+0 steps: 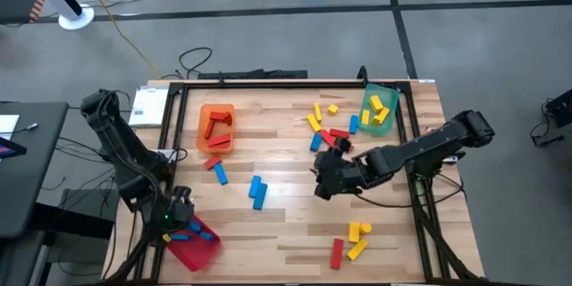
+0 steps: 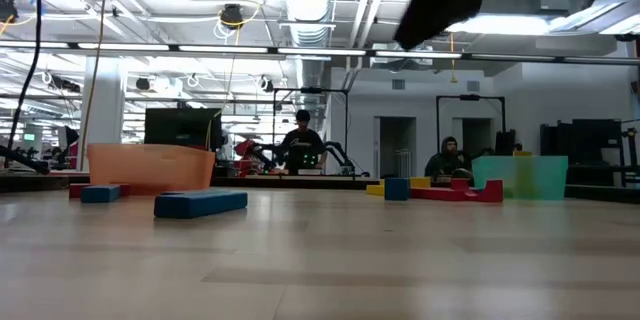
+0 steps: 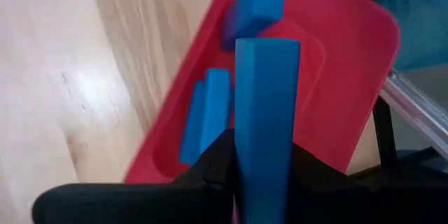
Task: Sort blocks
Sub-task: Put the blue wooden block into the red bin
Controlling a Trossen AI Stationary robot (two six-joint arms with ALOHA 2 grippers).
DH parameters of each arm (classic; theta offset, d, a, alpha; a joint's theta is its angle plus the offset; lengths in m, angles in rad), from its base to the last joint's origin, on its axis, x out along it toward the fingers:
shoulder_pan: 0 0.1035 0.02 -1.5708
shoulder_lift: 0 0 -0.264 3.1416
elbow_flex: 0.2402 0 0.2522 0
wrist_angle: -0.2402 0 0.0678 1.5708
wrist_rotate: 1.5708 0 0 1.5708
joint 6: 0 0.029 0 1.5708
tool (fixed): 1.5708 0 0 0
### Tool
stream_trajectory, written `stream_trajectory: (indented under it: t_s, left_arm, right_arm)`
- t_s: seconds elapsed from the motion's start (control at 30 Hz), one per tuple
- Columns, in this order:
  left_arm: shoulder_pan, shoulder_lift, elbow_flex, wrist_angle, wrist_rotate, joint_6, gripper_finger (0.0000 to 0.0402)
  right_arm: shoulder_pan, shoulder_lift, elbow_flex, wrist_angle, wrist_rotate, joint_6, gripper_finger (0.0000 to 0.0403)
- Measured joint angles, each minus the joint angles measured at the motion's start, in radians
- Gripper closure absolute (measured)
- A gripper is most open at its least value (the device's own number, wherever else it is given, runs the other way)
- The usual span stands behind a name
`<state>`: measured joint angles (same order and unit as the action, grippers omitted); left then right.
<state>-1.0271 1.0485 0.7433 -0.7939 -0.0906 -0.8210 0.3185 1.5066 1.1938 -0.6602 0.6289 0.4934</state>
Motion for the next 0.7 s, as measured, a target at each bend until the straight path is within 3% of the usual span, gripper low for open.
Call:
stream_trajectory:
  t_s: [0.27, 0.7]
  left_arm:
    - [-0.067, 0.074, 0.0, 0.047, 0.009, -0.074, 0.0346]
    - [-0.125, 0.176, 0.0, 0.05, 0.034, -0.197, 0.0333]
  right_arm:
    - [-0.119, 0.0, 0.0, -0.214, 0.0, 0.133, 0.0168]
    - [-0.347, 0.0, 0.0, -0.252, -0.107, 0.096, 0.0168]
